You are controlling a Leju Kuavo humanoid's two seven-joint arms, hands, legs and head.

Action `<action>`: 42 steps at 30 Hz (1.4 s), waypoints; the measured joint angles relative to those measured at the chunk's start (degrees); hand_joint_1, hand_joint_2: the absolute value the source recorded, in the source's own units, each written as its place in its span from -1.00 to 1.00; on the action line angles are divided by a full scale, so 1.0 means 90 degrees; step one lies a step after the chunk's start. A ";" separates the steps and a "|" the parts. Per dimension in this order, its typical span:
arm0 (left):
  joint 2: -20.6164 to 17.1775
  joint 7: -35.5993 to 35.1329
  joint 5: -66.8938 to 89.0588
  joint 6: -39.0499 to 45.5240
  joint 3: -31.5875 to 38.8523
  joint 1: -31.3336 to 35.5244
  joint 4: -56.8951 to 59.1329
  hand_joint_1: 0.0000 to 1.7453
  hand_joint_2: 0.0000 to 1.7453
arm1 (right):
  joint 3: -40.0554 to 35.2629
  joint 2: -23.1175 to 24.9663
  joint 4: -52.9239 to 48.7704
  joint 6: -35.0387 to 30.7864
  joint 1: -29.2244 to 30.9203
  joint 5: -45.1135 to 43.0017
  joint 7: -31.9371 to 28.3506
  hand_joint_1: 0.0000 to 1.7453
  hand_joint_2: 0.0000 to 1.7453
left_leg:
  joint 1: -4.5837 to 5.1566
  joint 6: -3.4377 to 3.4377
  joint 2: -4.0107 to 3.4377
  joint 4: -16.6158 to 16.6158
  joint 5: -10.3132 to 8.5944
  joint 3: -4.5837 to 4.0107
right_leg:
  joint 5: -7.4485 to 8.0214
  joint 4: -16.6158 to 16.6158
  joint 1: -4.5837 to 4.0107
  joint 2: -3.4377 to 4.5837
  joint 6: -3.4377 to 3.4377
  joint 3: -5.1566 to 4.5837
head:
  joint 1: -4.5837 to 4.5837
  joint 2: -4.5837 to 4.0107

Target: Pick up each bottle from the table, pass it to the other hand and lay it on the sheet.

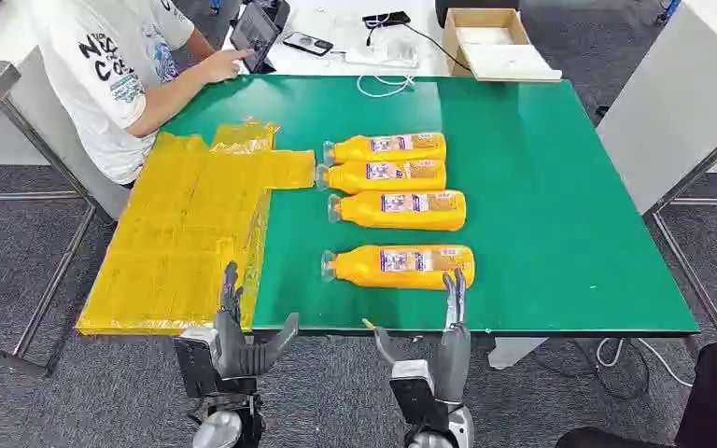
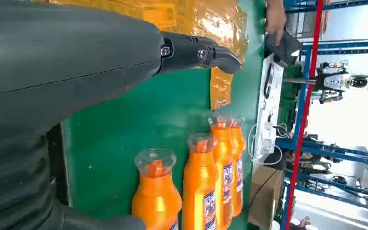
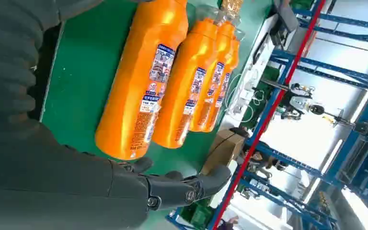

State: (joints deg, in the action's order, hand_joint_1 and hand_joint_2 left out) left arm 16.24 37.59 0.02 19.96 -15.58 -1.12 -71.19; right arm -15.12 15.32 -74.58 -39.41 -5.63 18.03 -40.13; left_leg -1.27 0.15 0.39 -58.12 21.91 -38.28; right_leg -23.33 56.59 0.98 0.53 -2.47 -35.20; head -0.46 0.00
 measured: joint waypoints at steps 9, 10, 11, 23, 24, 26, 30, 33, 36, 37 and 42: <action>0.0000 0.0000 0.0000 -0.0002 0.0000 -0.0001 0.0002 -1.00 1.00 | 0.0000 0.0000 0.0000 0.0000 0.0000 0.0007 0.0000 -1.00 1.00 | 0.0000 0.0000 0.0000 0.0000 0.0000 0.0000 | 0.0000 0.0000 0.0000 0.0000 0.0000 0.0000 | 0.0000 0.0000; 0.0000 0.0000 0.0000 -0.0002 0.0000 -0.0001 0.0000 -1.00 1.00 | 0.0000 0.0000 0.0000 0.0000 0.0000 0.0007 0.0000 -1.00 1.00 | 0.0000 0.0000 0.0000 0.0000 0.0000 0.0000 | 0.0000 0.0000 0.0000 0.0000 0.0000 0.0000 | 0.0000 0.0000; 0.0000 0.0000 0.0000 -0.0002 0.0000 -0.0001 0.0000 -1.00 1.00 | 0.0000 0.0000 0.0000 0.0000 0.0000 0.0007 0.0000 -1.00 1.00 | 0.0000 0.0000 0.0000 0.0000 0.0000 0.0000 | 0.0000 0.0000 0.0000 0.0000 0.0000 0.0000 | 0.0000 0.0000; 0.0002 0.0000 0.0005 -0.0005 0.0000 -0.0001 0.0002 -1.00 1.00 | 0.0005 -0.0017 0.0000 0.0000 -0.0002 -0.0012 0.0000 -1.00 1.00 | 0.0000 0.0000 0.0000 0.0000 0.0000 0.0000 | 0.0000 0.0000 0.0000 0.0000 0.0000 -0.0001 | 0.0000 0.0000; 0.0002 0.0000 0.0007 -0.0002 0.0000 -0.0001 0.0002 -1.00 1.00 | 0.0005 -0.0029 0.0000 0.0000 -0.0002 -0.0017 0.0000 -1.00 1.00 | 0.0000 0.0000 0.0000 0.0000 0.0000 0.0000 | 0.0000 0.0000 0.0000 0.0000 0.0000 -0.0001 | 0.0000 0.0000; 0.0002 0.0000 0.0010 -0.0002 0.0000 -0.0001 0.0002 -1.00 1.00 | 0.0005 -0.0046 0.0000 0.0000 -0.0002 -0.0024 0.0000 -1.00 1.00 | 0.0000 0.0000 0.0000 0.0000 0.0000 0.0000 | 0.0000 0.0000 0.0000 0.0000 0.0000 0.0000 | 0.0000 0.0000; 0.0002 0.0000 0.0010 0.0002 0.0000 -0.0001 0.0002 -1.00 1.00 | 0.0005 -0.0051 0.0005 0.0000 -0.0001 -0.0024 0.0000 -1.00 1.00 | 0.0000 0.0000 0.0000 0.0000 0.0000 0.0000 | 0.0000 0.0000 0.0000 0.0000 0.0000 0.0000 | 0.0000 0.0000; 0.0002 0.0000 0.0015 0.0022 0.0000 0.0000 0.0002 -1.00 1.00 | 0.0000 -0.0080 0.0012 0.0000 0.0002 0.0073 0.0000 -1.00 1.00 | 0.0000 0.0000 0.0000 0.0000 0.0000 0.0000 | 0.0000 0.0000 0.0000 0.0000 0.0000 0.0000 | 0.0002 0.0000; 0.0002 0.0000 0.0020 0.0029 0.0000 0.0001 0.0002 -1.00 1.00 | -0.0002 -0.0138 0.0007 0.0005 0.0010 0.0143 0.0000 -1.00 1.00 | 0.0000 0.0000 0.0000 0.0000 0.0000 0.0000 | 0.0000 0.0000 0.0000 0.0000 0.0000 0.0000 | 0.0000 0.0000; 0.0002 0.0000 0.0024 0.0032 0.0000 0.0002 0.0002 -1.00 1.00 | -0.0002 -0.0148 -0.0005 0.0005 0.0009 0.0185 0.0000 -1.00 1.00 | 0.0000 0.0000 0.0000 0.0000 0.0000 0.0000 | 0.0000 0.0000 0.0000 0.0000 0.0000 0.0000 | 0.0000 0.0000; 0.0002 0.0109 0.0343 0.0170 0.0032 0.0068 0.0002 -1.00 1.00 | 0.0005 -0.0418 -0.0389 0.0331 0.0241 0.0894 0.0696 -1.00 1.00 | 0.0001 -0.0002 -0.0001 0.0000 -0.0002 0.0000 | 0.0003 0.0000 0.0001 0.0000 -0.0001 0.0000 | 0.0002 0.0000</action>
State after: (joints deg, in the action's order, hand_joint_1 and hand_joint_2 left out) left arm 16.26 38.58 3.11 21.49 -15.30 -0.51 -71.17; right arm -15.08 11.56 -78.08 -36.43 -3.46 26.08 -33.87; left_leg -1.26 0.13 0.38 -58.12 21.89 -38.28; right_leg -23.31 56.59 0.98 0.53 -2.48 -35.20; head -0.44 0.00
